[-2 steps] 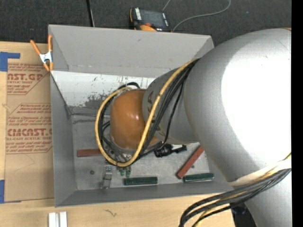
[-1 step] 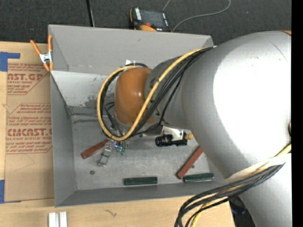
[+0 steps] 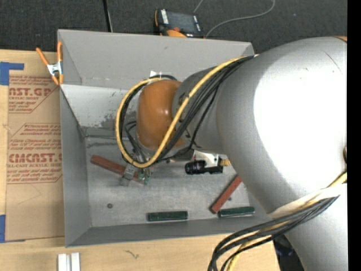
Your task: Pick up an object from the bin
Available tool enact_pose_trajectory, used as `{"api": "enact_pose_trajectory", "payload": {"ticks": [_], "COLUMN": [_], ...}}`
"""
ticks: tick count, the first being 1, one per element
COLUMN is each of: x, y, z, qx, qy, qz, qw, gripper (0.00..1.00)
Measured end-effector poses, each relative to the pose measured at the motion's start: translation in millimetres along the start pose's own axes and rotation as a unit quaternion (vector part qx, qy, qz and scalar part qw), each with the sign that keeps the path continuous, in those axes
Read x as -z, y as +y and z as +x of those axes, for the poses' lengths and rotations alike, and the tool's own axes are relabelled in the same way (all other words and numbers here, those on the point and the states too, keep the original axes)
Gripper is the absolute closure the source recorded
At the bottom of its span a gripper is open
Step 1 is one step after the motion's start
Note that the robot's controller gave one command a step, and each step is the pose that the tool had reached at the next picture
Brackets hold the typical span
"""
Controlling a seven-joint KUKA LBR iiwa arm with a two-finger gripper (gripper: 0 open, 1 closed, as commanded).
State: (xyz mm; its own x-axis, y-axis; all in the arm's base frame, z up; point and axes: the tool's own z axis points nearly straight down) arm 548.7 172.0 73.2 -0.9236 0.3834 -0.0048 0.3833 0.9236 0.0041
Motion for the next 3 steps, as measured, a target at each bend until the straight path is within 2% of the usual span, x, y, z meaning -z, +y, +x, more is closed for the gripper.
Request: {"api": "enact_pose_trajectory", "payload": {"ticks": [1,2,3], "x": [148,135,136], "y": [22,24,24], "z": [1.3,18.8,18.2], "qx": [-0.024,-0.067,-0.067], "qy": [-0.0012,0.0027,0.0019], "qz": [-0.002,0.002,0.002], "qw": [0.9997,0.9978,0.9978], "gripper": [1.00,1.00,0.00]}}
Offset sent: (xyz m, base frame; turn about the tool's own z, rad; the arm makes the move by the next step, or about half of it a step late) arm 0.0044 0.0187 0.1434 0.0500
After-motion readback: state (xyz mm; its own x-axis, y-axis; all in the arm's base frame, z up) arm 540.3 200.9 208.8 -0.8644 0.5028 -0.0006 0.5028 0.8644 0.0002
